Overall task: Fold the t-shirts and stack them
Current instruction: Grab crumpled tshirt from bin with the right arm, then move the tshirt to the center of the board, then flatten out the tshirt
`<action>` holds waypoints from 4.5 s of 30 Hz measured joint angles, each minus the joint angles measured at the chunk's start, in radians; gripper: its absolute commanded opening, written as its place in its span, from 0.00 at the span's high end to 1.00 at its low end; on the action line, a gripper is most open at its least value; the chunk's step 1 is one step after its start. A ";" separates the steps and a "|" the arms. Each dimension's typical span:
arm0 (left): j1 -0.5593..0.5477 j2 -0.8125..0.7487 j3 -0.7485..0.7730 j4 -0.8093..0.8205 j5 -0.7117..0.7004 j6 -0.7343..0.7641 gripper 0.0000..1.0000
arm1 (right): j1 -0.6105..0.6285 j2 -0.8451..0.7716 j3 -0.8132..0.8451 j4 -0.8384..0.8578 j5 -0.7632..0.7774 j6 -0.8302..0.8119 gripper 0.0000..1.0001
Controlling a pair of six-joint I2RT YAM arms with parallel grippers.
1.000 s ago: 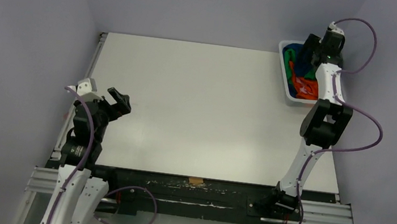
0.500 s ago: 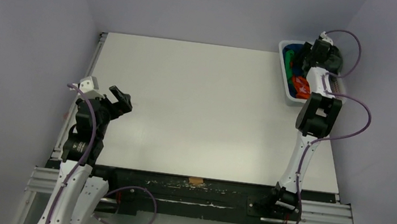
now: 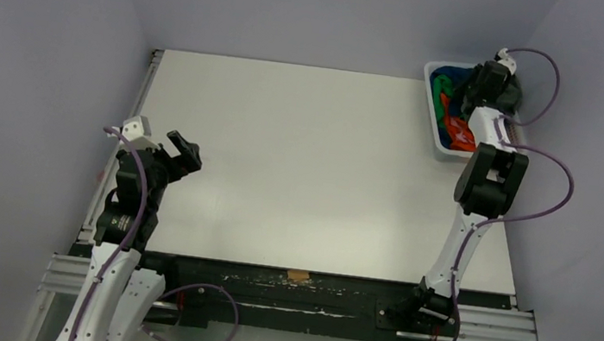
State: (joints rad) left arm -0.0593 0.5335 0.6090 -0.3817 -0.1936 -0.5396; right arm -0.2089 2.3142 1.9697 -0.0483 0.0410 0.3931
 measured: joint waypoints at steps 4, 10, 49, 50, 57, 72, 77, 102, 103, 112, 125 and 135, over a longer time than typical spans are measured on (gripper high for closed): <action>0.000 0.002 0.000 0.000 0.004 0.000 0.00 | -0.001 -0.111 -0.145 0.107 -0.044 0.027 0.81; 0.000 0.002 0.000 0.008 0.007 0.000 0.03 | 0.002 -0.264 -0.311 0.230 -0.075 0.039 1.00; 0.000 -0.076 0.000 -0.009 0.061 -0.001 0.00 | 0.399 -0.442 0.497 0.299 -0.427 0.257 1.00; 0.000 -0.076 0.000 -0.009 0.063 -0.001 0.00 | 0.410 -0.428 0.509 0.306 -0.426 0.262 1.00; 0.000 -0.076 0.002 -0.045 0.078 -0.026 0.00 | 0.680 -0.430 0.409 0.286 -0.429 0.207 1.00; 0.000 -0.087 -0.006 -0.171 0.214 -0.135 0.00 | 0.660 -1.311 -0.990 -0.026 0.106 -0.061 0.09; -0.001 0.114 -0.032 -0.064 0.354 -0.178 0.00 | 0.660 -1.306 -1.135 -0.193 0.296 -0.030 0.08; -0.304 1.196 0.558 -0.080 0.311 -0.104 0.36 | 0.480 -1.114 -1.193 -0.251 0.512 0.210 0.10; -0.308 1.206 0.566 -0.082 0.311 -0.105 0.40 | 0.467 -1.106 -1.195 -0.251 0.507 0.217 0.10; -0.323 1.258 0.639 -0.101 0.297 -0.105 0.76 | 0.461 -1.011 -1.195 -0.252 0.467 0.248 0.11; -0.337 1.147 0.565 -0.073 0.250 -0.104 1.00 | 0.461 -0.982 -1.195 -0.252 0.454 0.275 0.24; -0.343 0.877 0.449 -0.021 0.223 -0.104 1.00 | 0.461 -0.805 -1.194 -0.149 0.299 0.257 0.90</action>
State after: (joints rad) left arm -0.4019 1.4105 1.0580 -0.4026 0.0292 -0.6437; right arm 0.2520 1.5089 0.7753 -0.1974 0.3401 0.6502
